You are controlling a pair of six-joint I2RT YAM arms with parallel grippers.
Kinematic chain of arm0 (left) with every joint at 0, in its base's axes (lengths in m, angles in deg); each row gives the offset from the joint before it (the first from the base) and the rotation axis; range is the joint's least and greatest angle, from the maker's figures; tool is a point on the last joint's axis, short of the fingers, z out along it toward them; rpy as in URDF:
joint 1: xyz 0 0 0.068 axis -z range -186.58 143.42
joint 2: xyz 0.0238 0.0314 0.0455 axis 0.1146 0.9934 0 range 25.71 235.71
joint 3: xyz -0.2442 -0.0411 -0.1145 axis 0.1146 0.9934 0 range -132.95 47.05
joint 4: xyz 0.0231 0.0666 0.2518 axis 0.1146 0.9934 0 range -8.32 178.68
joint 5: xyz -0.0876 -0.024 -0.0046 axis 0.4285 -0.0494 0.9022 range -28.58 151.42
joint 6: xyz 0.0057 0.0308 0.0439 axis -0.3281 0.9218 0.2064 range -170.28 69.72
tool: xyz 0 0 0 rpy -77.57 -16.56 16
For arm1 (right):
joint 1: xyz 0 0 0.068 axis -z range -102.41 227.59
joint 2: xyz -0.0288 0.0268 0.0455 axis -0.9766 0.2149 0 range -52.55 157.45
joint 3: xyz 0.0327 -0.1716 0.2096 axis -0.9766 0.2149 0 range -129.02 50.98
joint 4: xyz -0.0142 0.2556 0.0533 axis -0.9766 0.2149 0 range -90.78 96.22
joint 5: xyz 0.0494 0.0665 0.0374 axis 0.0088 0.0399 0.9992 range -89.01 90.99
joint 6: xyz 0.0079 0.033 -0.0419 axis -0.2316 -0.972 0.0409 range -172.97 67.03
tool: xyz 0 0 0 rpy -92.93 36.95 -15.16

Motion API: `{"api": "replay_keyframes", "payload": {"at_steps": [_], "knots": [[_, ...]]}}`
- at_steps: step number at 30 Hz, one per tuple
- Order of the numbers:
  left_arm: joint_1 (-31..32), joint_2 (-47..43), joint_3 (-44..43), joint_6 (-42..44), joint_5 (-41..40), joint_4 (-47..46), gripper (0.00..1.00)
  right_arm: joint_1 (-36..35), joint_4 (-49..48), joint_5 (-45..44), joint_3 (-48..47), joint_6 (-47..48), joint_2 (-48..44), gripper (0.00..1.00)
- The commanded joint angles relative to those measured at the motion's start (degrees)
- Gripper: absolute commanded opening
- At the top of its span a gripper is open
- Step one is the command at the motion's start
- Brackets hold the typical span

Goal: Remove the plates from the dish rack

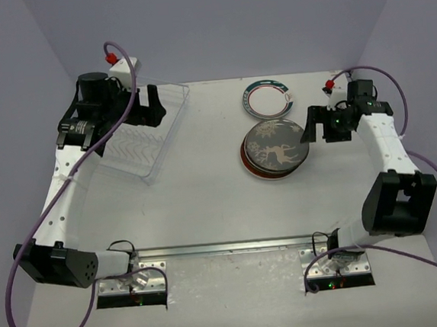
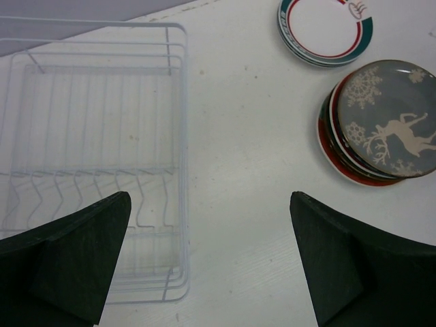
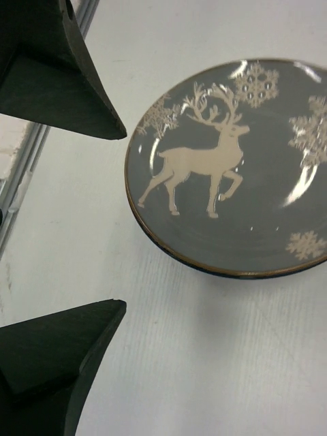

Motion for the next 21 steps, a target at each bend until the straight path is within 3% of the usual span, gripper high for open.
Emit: {"api": "replay_keyframes", "payload": {"at_steps": [1,5,12,21], "knots": [[-0.06,-2.01,2.07,0.85,-6.26,-1.06,1.0,-2.72,-9.14,5.01,4.52,1.03,-12.12,0.99],[-0.06,-4.96,7.69,1.07,-11.19,-3.24,1.0,-3.74,-18.42,4.85,13.52,-1.46,-21.46,0.99],[-0.06,-13.26,18.02,2.42,-17.3,-8.8,1.0,-3.69,-28.33,-3.97,27.14,-1.2,-32.52,0.99],[-0.12,-17.13,22.65,1.75,-17.89,-11.34,1.0,-3.74,-30.56,-8.17,31.08,-2.34,-37.65,0.99]]}}
